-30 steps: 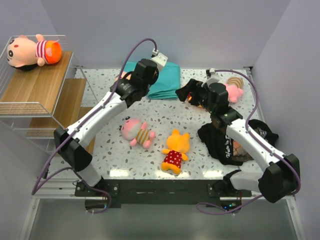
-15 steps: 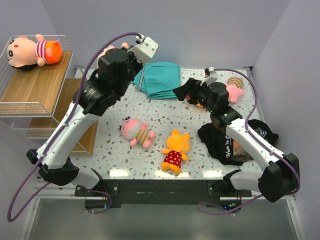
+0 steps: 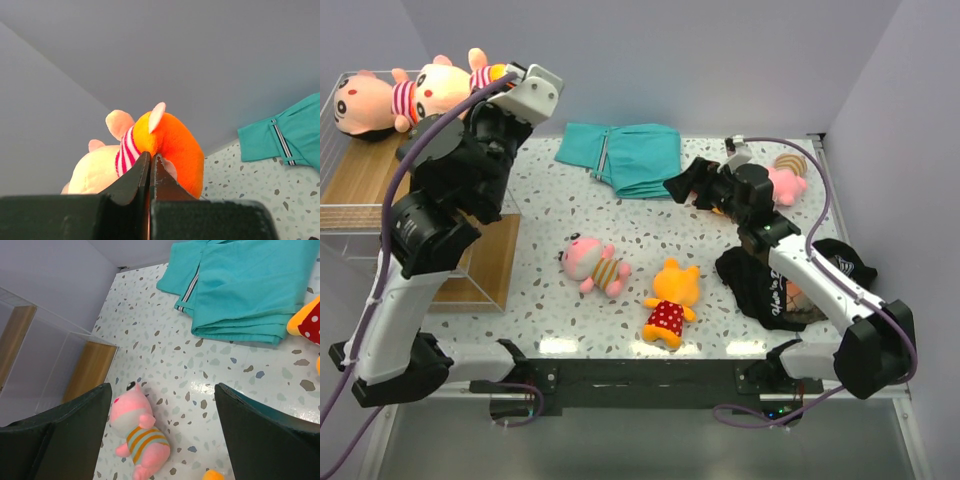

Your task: Place and organize the stuffed toys onto the shelf

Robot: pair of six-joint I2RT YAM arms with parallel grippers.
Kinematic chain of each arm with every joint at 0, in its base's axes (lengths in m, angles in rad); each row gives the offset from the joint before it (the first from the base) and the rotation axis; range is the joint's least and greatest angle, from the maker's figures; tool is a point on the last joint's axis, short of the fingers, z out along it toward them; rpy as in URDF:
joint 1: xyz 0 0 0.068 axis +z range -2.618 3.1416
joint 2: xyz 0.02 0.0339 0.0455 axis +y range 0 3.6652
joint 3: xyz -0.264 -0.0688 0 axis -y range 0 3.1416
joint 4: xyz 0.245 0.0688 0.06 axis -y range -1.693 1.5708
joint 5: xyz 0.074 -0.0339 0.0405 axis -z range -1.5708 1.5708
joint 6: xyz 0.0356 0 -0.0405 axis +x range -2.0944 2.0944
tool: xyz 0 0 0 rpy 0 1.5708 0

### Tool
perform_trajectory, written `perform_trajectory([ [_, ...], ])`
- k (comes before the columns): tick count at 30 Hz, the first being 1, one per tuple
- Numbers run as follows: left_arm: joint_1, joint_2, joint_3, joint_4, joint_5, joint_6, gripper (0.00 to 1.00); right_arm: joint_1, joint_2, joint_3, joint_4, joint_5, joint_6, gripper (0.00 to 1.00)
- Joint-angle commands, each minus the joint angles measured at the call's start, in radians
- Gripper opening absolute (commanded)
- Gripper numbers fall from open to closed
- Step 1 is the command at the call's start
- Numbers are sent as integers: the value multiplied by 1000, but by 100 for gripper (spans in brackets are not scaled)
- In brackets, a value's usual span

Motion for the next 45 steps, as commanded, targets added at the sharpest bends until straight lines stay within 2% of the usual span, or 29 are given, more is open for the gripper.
perform_trajectory([
  [1,-4,-48,-6,45,-43,80,0,4,15,13,36,-12,5,87],
  [6,-5,-94,-30,0,-130,89,0,4,10,13,29,-8,-1,88],
  [11,-4,-194,-149,-7,-179,102,0,4,5,11,27,-8,-1,88],
  [18,-4,-255,-240,-15,-256,99,0,4,22,13,30,-17,4,88],
  [26,-5,-370,-368,89,-299,191,0,4,22,14,29,-15,5,88],
  [30,-4,-370,-443,89,-344,224,0,4,28,16,30,-22,8,88],
  [33,-4,-370,-458,95,-325,215,0,4,28,23,24,-22,4,88],
  [38,-2,-368,-535,186,-347,278,0,4,21,25,24,-17,1,88],
  [45,1,-341,-564,198,-407,283,0,6,22,30,10,-9,-8,88],
])
